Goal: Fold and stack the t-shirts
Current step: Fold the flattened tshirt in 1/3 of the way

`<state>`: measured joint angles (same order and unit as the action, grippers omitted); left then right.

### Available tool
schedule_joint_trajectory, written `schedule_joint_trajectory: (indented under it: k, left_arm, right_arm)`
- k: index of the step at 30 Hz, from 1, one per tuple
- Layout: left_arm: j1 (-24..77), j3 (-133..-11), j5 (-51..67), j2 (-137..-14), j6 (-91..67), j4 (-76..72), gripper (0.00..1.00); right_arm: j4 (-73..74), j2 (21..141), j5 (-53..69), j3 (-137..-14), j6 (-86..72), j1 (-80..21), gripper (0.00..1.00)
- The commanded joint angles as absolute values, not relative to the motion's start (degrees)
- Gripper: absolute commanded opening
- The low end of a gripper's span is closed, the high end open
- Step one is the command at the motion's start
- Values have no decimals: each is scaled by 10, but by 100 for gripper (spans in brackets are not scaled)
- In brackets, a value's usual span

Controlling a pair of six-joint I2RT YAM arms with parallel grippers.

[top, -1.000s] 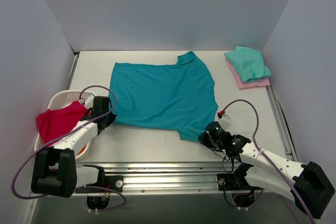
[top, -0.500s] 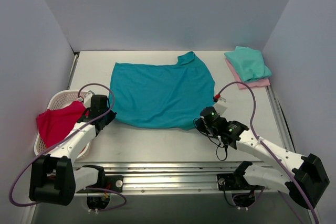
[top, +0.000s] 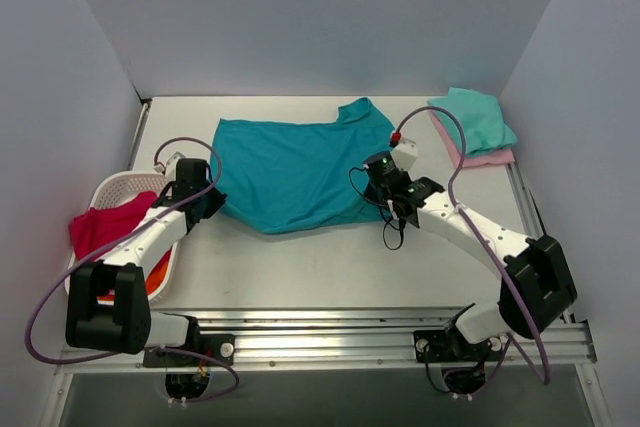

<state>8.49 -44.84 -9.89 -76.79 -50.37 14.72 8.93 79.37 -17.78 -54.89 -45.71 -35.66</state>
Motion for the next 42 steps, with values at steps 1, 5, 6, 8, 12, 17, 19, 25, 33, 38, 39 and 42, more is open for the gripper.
schedule_joint_trajectory:
  k: [1, 5, 6, 8, 12, 17, 19, 25, 33, 38, 39, 42]
  left_arm:
    - [74, -490, -85, -789, -497, 121, 12]
    - [55, -510, -69, -816, -490, 114, 12]
    - [51, -512, -64, -821, -489, 110, 12]
    - [43, -523, -60, -838, -488, 108, 12]
    - [31, -535, -50, -868, -482, 98, 12]
    - [18, -545, -34, -921, -483, 80, 14]
    - [13, -560, -20, -950, -483, 76, 19]
    - [3, -600, 17, -1009, -486, 69, 50]
    - [-28, -637, 48, -1048, -494, 66, 93]
    - [-33, -670, 53, -1062, -499, 72, 94]
    - [-33, -677, 52, -1062, -499, 79, 94]
    - [-33, -699, 29, -1058, -497, 98, 94]
  right_arm:
    - [105, 842, -199, -611, -425, -335, 0]
    - [105, 908, -192, -665, -416, -316, 0]
    - [105, 937, -178, -677, -414, -312, 0]
    - [110, 967, -168, -714, -411, -307, 0]
    - [125, 1037, -171, -773, -403, -301, 0]
    - [135, 1082, -178, -830, -403, -283, 0]
    - [141, 1106, -185, -847, -406, -273, 0]
    - [163, 1169, -190, -913, -410, -257, 0]
    - [185, 1234, -222, -984, -409, -243, 100]
    - [183, 1246, -254, -1005, -408, -233, 100]
    - [183, 1239, -257, -1003, -408, -233, 100]
    - [182, 1207, -268, -983, -412, -234, 100]
